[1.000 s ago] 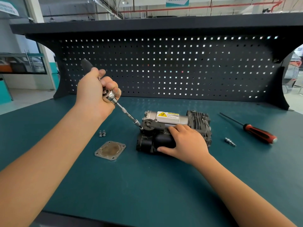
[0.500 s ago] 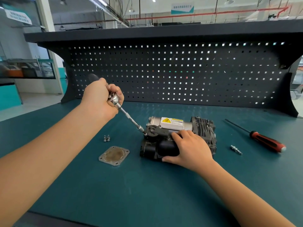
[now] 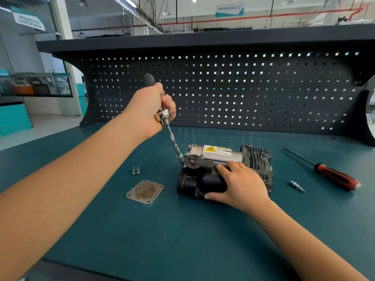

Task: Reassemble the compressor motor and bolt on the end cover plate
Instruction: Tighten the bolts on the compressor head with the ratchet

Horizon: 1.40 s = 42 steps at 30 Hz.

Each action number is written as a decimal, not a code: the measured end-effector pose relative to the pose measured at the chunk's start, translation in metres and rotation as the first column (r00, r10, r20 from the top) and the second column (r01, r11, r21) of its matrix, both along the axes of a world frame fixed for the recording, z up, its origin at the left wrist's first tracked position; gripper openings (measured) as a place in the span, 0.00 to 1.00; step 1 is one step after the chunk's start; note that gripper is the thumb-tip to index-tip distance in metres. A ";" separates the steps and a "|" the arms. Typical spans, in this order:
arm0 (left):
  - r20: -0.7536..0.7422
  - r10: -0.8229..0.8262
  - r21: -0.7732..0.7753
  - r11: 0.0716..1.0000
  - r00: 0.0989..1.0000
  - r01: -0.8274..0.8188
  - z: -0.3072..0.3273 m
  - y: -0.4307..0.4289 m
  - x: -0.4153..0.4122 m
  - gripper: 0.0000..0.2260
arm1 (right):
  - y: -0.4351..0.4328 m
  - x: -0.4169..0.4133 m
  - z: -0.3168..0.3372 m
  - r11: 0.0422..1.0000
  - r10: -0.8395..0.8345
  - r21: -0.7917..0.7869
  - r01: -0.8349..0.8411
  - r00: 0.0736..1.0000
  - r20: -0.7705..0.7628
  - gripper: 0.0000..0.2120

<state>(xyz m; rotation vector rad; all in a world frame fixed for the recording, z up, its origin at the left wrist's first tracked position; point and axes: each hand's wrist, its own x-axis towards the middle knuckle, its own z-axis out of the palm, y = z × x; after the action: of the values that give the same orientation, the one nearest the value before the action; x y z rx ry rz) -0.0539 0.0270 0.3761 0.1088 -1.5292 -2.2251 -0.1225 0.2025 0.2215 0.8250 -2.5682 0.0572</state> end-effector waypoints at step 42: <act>-0.062 -0.093 -0.306 0.949 0.994 0.070 -0.012 0.013 0.004 0.08 | -0.004 -0.004 0.006 1.000 0.004 -0.008 -0.004 1.000 0.024 0.38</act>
<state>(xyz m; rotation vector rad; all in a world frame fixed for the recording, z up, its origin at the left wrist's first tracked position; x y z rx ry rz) -0.0498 0.0404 0.3636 -0.1337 -1.8411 -1.9988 -0.1261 0.1981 0.2270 0.8312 -2.5875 0.0788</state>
